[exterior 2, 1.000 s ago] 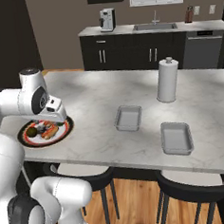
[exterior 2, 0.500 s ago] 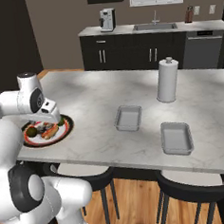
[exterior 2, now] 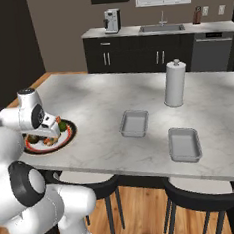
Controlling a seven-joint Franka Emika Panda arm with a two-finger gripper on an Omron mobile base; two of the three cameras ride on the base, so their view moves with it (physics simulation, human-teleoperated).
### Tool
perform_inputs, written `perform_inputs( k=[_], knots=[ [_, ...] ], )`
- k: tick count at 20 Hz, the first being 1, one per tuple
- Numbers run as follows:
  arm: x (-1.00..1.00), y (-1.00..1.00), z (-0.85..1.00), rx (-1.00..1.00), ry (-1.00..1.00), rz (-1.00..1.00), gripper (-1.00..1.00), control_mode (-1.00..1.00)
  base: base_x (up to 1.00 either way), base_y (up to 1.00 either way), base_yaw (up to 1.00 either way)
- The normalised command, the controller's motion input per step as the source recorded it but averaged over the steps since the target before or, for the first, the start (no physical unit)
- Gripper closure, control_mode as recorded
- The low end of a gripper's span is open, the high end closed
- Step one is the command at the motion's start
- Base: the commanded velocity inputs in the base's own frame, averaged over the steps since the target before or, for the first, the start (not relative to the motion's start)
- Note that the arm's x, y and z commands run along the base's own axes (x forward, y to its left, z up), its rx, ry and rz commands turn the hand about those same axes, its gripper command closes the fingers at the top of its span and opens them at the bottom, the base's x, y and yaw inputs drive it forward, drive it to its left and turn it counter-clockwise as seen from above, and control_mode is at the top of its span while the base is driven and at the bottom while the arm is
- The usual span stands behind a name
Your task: Place one cooked food and one vegetable from the large plate to each tupperware container.
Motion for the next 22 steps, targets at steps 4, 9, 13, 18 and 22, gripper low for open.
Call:
perform_inputs(
  k=[4, 9, 13, 18, 22],
  knots=[
    [0.45, 0.19, -0.16, 0.0, 0.0, 0.0, -1.0, -1.0, 0.0, 0.0, 0.0],
    [0.37, 0.06, -0.19, 0.0, 0.0, 0.0, -1.0, -1.0, 0.0, 0.0, 0.0],
    [0.41, 0.11, -0.35, 0.0, 0.0, 0.0, -1.0, -1.0, 0.0, 0.0, 0.0],
    [0.41, 0.18, -0.36, 0.0, 0.0, 0.0, -1.0, -1.0, 0.0, 0.0, 0.0],
    [0.41, 0.19, -0.23, 0.0, 0.0, 0.0, -1.0, -1.0, 0.0, 0.0, 0.0]
  ],
)
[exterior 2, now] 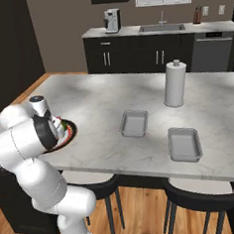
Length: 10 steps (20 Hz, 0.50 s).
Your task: Place one cooked food and one vegetable from the large plate to each tupperware container.
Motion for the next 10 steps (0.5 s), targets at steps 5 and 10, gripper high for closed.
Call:
perform_inputs(
  k=[5, 10],
  knots=[
    [0.38, 0.18, -0.26, 0.0, 0.0, 0.0, -1.0, -1.0, 0.0, 0.0, 0.0],
    [0.26, 0.13, -0.31, 0.0, 0.0, 0.0, -1.0, -1.0, 0.0, 0.0, 0.0]
  ],
)
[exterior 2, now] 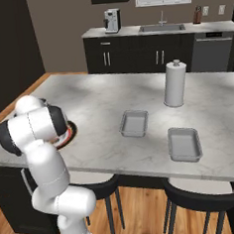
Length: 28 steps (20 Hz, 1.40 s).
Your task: Place one cooked food and one vegetable from the large plate to each tupperware container.
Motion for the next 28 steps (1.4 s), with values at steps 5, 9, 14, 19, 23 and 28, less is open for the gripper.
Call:
perform_inputs(
  k=[5, 9, 14, 19, 23, 28],
  knots=[
    [0.12, 0.1, -0.31, 0.0, 0.0, 0.0, -1.0, -1.0, 0.0, 0.0, 0.0],
    [0.0, 0.0, -0.31, 0.0, 0.0, -0.02, -1.0, -1.0, 0.0, 0.0, 0.0],
    [0.0, 0.1, -0.33, 0.0, 0.0, -0.03, 1.0, -1.0, 0.0, 0.0, 0.0],
    [-0.08, 0.0, -0.18, 0.0, 0.03, -0.03, 1.0, -1.0, 0.0, 0.0, 0.0],
    [-0.33, -0.13, -0.2, 0.0, 0.08, -0.08, 1.0, -1.0, 0.0, 0.0, 0.0],
    [-0.63, -0.08, 0.36, 0.01, -0.09, -0.12, 1.0, -1.0, 0.0, 0.0, 0.0]
  ],
)
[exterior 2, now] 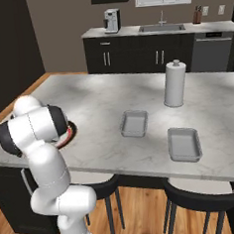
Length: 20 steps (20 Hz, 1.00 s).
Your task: Place one cooked food and one vegetable from the large plate to each tupperware container.
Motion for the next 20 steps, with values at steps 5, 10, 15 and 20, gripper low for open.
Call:
perform_inputs(
  k=[5, 10, 15, 20],
  knots=[
    [-0.41, -0.29, 0.68, 0.0, -0.05, -0.04, 1.0, -1.0, 0.0, 0.0, 0.0],
    [-0.12, -0.72, 0.59, 0.0, 0.02, 0.02, 1.0, -1.0, 0.0, 0.0, 0.0],
    [-0.15, -0.95, 0.47, 0.0, 0.0, 0.17, 1.0, -1.0, 0.0, 0.0, 0.0],
    [-0.01, -1.0, 0.36, 0.0, -0.02, 0.19, 1.0, -1.0, 0.0, 0.0, 0.0]
  ],
)
